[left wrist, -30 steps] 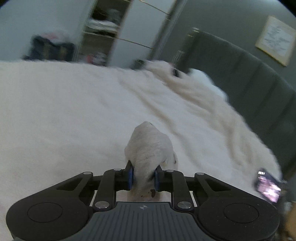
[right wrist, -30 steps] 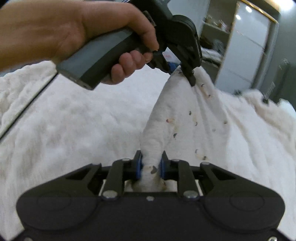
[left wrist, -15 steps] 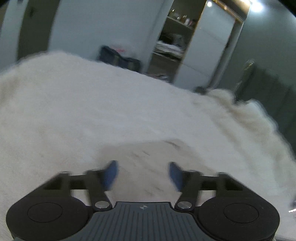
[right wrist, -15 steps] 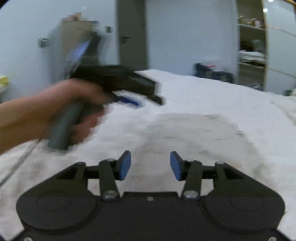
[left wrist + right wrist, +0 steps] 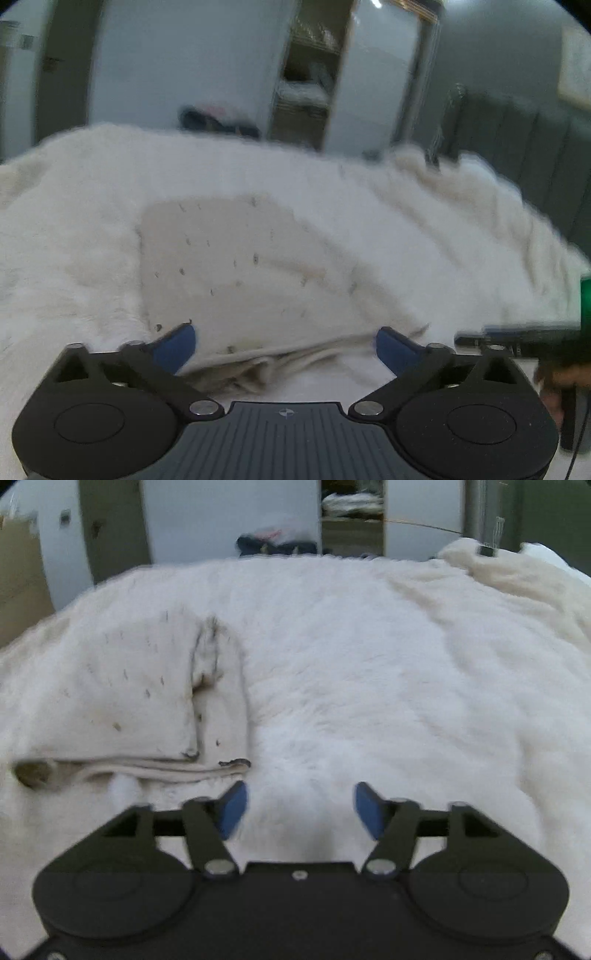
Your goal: Fold clothes
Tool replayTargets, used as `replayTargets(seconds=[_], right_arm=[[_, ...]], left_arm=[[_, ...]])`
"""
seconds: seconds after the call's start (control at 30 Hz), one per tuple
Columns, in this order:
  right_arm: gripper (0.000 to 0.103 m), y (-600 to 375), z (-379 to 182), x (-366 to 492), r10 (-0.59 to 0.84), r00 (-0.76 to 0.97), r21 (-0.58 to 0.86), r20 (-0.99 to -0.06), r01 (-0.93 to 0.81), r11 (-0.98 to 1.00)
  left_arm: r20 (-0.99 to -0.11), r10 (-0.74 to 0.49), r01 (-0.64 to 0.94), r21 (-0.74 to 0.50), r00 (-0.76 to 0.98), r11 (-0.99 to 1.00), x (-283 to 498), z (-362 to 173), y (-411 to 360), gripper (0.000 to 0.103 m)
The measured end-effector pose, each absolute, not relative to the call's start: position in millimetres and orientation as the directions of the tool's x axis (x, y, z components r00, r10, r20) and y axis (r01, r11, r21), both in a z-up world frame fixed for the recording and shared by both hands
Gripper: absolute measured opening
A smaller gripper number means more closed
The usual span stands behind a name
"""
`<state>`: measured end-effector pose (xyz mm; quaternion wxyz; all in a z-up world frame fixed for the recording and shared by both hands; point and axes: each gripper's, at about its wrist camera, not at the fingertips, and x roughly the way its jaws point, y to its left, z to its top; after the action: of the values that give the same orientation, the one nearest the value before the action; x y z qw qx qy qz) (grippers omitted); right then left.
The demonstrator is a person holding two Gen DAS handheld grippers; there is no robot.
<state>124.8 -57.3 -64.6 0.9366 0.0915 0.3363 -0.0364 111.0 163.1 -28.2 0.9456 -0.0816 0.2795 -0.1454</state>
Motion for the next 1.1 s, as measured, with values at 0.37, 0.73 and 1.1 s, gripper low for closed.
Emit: replayTargets(seconds=[0.37, 0.73, 1.1], right_arm=[[0.103, -15, 60, 30, 0.09, 0.807, 0.039, -0.584, -0.082, 0.996], [0.103, 5, 71, 19, 0.069, 0.793, 0.049, -0.605, -0.05, 0.998], [0.103, 12, 62, 19, 0.067, 0.785, 0.005, -0.616, -0.081, 0.997]], left_arm=[[-0.619, -0.009, -0.057, -0.086, 0.785, 0.995, -9, 55, 124, 0.103], [-0.665, 0.092, -0.064, 0.066, 0.741, 0.996, -19, 60, 105, 0.103], [-0.672, 0.112, -0.066, 0.093, 0.732, 0.993, -19, 56, 97, 0.103]])
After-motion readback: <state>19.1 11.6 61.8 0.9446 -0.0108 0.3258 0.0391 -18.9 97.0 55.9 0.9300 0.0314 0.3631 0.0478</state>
